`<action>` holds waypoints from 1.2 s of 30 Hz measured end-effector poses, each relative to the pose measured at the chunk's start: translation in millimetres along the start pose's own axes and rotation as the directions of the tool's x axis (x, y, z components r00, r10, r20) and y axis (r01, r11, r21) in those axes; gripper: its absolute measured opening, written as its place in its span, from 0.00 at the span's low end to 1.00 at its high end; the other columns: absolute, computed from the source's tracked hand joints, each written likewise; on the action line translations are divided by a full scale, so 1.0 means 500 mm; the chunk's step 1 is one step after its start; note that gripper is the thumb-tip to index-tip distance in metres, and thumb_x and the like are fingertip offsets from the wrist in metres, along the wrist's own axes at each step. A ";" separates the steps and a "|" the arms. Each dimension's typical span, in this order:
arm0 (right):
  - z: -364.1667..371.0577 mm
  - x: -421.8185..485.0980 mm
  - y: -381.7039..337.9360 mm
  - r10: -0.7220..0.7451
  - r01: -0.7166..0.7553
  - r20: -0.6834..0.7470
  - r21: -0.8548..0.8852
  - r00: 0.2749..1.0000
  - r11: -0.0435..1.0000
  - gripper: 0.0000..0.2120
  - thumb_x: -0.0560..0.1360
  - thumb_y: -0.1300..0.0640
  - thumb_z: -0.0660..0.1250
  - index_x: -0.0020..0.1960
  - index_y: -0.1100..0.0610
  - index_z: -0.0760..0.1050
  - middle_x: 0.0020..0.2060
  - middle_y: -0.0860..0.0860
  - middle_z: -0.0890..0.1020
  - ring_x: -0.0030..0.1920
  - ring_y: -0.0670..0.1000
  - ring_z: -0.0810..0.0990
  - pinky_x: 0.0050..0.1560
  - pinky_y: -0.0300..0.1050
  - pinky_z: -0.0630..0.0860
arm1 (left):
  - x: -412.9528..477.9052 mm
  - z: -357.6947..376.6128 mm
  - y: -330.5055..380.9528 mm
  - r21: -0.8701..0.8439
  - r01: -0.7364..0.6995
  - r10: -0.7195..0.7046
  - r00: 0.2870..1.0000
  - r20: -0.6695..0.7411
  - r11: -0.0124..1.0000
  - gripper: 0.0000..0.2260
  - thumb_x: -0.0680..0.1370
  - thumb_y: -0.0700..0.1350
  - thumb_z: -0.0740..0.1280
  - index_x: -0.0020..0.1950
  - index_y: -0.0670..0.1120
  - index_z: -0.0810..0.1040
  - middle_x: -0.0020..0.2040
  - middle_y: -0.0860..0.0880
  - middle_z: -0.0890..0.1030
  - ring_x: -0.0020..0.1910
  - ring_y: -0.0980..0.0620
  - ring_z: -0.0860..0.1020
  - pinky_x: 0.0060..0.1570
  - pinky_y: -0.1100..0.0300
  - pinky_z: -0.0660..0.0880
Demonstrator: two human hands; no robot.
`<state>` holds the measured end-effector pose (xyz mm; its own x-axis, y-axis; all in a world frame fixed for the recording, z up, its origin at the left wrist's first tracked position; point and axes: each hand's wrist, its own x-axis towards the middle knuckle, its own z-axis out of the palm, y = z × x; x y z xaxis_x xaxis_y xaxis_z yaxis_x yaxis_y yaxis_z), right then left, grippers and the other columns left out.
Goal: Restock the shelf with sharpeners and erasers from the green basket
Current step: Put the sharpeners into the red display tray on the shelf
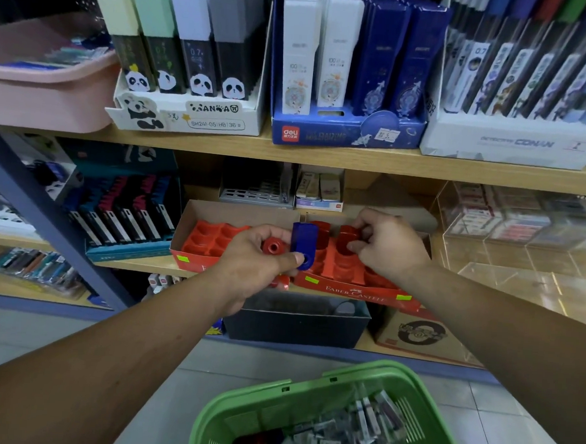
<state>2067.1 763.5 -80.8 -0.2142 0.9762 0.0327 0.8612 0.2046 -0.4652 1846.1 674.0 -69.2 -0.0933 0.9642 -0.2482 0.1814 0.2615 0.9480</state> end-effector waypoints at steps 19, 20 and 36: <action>0.014 0.009 -0.076 0.057 -0.082 0.065 0.511 0.996 0.856 0.09 0.75 0.59 0.78 0.52 0.51 0.82 0.47 0.48 0.83 0.47 0.53 0.86 0.52 0.53 0.85 | 0.001 -0.019 0.017 0.052 0.023 -0.025 0.998 0.053 0.998 0.40 0.75 0.35 0.76 0.81 0.55 0.62 0.67 0.51 0.80 0.60 0.51 0.83 0.58 0.52 0.82; 0.019 0.010 -0.079 0.033 -0.054 0.054 0.447 0.998 0.893 0.09 0.74 0.57 0.79 0.53 0.50 0.83 0.46 0.46 0.82 0.49 0.51 0.85 0.53 0.50 0.84 | -0.001 -0.022 0.017 0.039 0.017 -0.018 1.000 0.015 0.999 0.37 0.74 0.36 0.78 0.79 0.51 0.66 0.64 0.49 0.83 0.58 0.50 0.84 0.55 0.54 0.83; -0.048 -0.041 -0.074 -0.050 -0.239 0.385 0.664 0.922 0.708 0.14 0.78 0.59 0.74 0.63 0.55 0.80 0.50 0.56 0.88 0.50 0.55 0.88 0.48 0.53 0.86 | -0.001 0.029 0.038 -0.422 0.105 -0.094 0.994 0.047 0.901 0.14 0.78 0.37 0.73 0.61 0.36 0.75 0.47 0.38 0.86 0.45 0.47 0.87 0.45 0.58 0.84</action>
<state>2050.7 737.6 -42.8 -0.4178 0.8620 -0.2870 0.3550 -0.1359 -0.9249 1864.0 679.0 -53.9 -0.0636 0.9365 -0.3450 -0.2595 0.3183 0.9118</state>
